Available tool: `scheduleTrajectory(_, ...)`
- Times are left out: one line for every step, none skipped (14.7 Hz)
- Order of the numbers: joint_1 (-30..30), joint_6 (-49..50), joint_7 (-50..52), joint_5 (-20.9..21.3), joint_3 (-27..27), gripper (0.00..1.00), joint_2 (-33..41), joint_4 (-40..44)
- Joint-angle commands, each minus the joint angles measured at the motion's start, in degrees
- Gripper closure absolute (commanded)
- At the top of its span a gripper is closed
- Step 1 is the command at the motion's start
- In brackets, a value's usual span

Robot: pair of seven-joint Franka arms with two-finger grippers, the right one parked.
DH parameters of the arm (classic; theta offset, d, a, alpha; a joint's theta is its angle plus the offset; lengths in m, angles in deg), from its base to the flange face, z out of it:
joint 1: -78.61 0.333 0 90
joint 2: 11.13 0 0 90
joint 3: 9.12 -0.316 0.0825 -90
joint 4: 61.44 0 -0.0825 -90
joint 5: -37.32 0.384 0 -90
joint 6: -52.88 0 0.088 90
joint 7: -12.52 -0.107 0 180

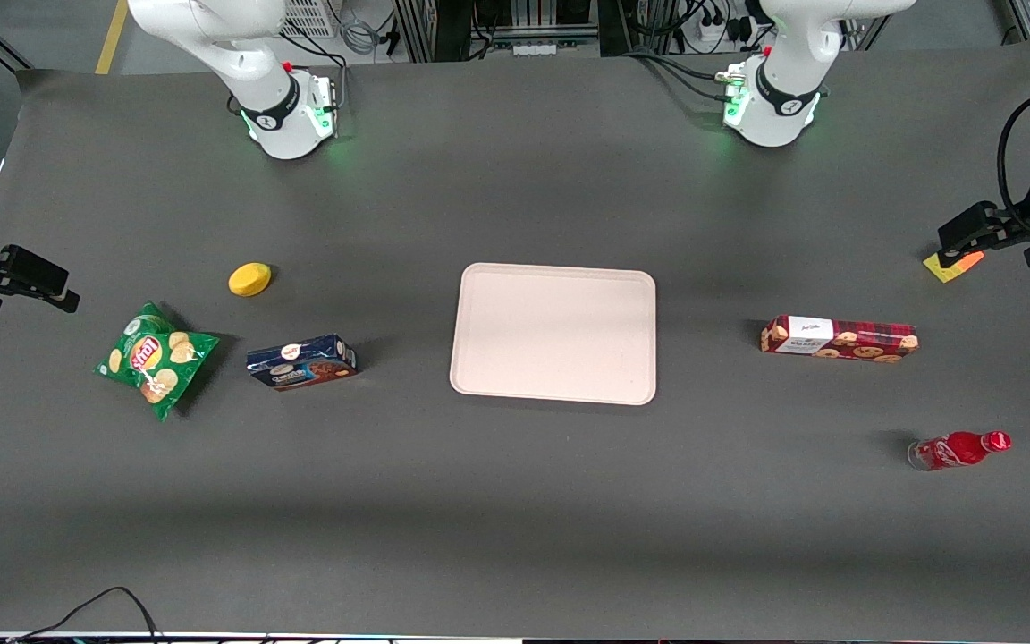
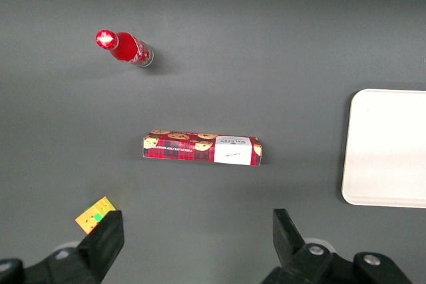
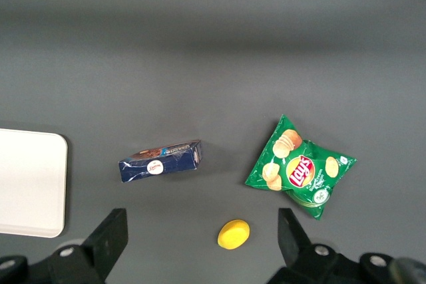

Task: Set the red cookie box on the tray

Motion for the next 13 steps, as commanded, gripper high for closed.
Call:
scheduleTrajectory(0.09,1.48,-0.77,0.10,0.26,0.00,-0.91,1.86)
scheduleTrajectory(0.09,1.48,-0.77,0.10,0.17,0.00,-0.91,1.86)
scheduleTrajectory(0.09,1.48,-0.77,0.10,0.17,0.00,-0.91,1.86)
scheduleTrajectory(0.09,1.48,-0.77,0.10,0.17,0.00,-0.91,1.86)
scheduleTrajectory(0.09,1.48,-0.68,0.10,0.17,0.00,-0.91,1.86)
scheduleTrajectory(0.18,1.48,-0.68,0.10,0.26,0.00,-0.91,1.86)
scheduleTrajectory(0.18,1.48,-0.68,0.10,0.17,0.00,-0.91,1.86)
scheduleTrajectory(0.18,1.48,-0.77,0.10,0.17,0.00,-0.91,1.86)
scheduleTrajectory(0.18,1.57,-0.86,0.10,0.17,0.00,-1.00,1.86)
scheduleTrajectory(0.10,1.74,-2.08,0.10,0.26,0.00,-1.00,1.77)
scheduleTrajectory(0.18,2.53,-5.40,0.10,0.17,0.00,-1.70,1.77)
scheduleTrajectory(0.27,2.71,-9.52,0.19,0.08,0.00,-2.66,1.86)
scheduleTrajectory(0.27,2.62,-13.04,0.19,-0.01,0.00,-3.54,1.77)
